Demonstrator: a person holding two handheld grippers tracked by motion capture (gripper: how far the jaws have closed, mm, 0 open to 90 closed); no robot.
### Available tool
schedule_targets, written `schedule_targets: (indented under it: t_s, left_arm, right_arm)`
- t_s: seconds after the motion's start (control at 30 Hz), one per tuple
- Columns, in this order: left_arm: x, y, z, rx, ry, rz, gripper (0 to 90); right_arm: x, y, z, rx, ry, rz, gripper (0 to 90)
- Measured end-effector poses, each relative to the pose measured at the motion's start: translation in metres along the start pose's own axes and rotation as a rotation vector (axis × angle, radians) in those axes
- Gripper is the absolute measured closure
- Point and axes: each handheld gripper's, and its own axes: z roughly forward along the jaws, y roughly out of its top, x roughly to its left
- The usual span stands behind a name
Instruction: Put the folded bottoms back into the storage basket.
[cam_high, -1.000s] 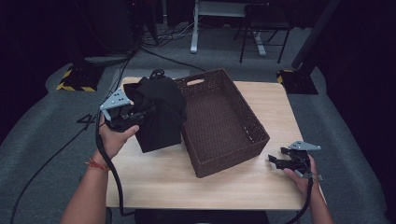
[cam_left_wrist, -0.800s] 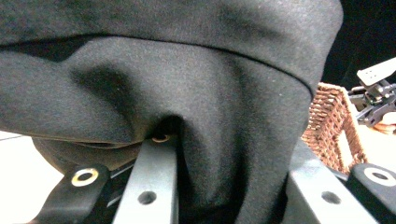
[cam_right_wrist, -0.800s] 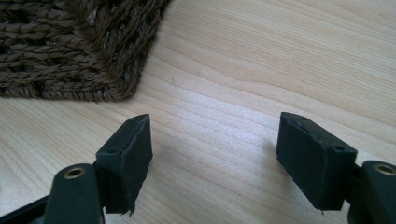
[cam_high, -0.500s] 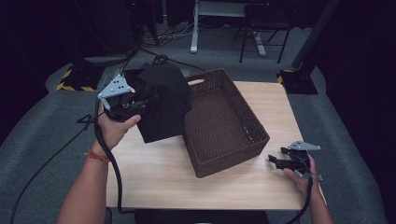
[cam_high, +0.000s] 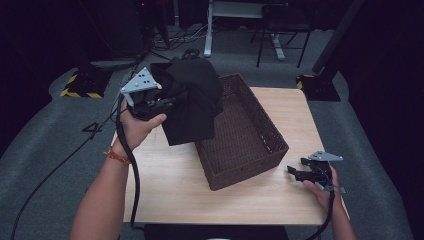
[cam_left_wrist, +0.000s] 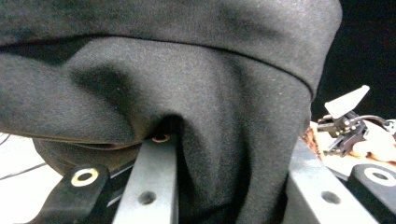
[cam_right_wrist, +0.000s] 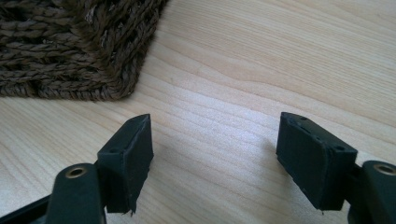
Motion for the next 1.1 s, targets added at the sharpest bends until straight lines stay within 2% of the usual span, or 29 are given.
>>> schedule_targets:
  t_s: [0.1,0.27,0.37,0.4,0.6,0.87,1.1]
  left_arm:
    - [-0.006,0.002,0.014,0.004,-0.034,0.001,73.9]
    - [-0.011,0.0,0.029,0.014,-0.063,0.001,73.9]
    - [-0.016,-0.003,0.046,0.025,-0.095,-0.004,73.9]
    - [-0.016,-0.003,0.046,0.025,-0.095,-0.004,73.9]
    - [-0.026,-0.004,0.069,0.027,-0.156,-0.01,73.9]
    - [-0.036,-0.008,0.094,0.048,-0.194,-0.012,73.9]
    - [-0.043,-0.027,0.117,0.095,-0.22,-0.03,73.8]
  right_arm:
    - [0.0,0.0,0.0,0.0,0.001,0.001,27.6]
    - [0.0,0.0,0.0,0.0,0.001,0.001,27.6]
    - [0.0,0.0,0.0,0.001,-0.001,-0.001,27.6]
    - [0.0,0.0,0.0,0.001,-0.001,-0.001,27.6]
    - [0.0,0.0,0.0,0.001,-0.002,-0.003,27.6]
    - [0.001,0.0,0.0,0.003,-0.003,-0.006,27.3]
    - [0.001,0.0,0.0,0.003,-0.004,-0.011,27.2]
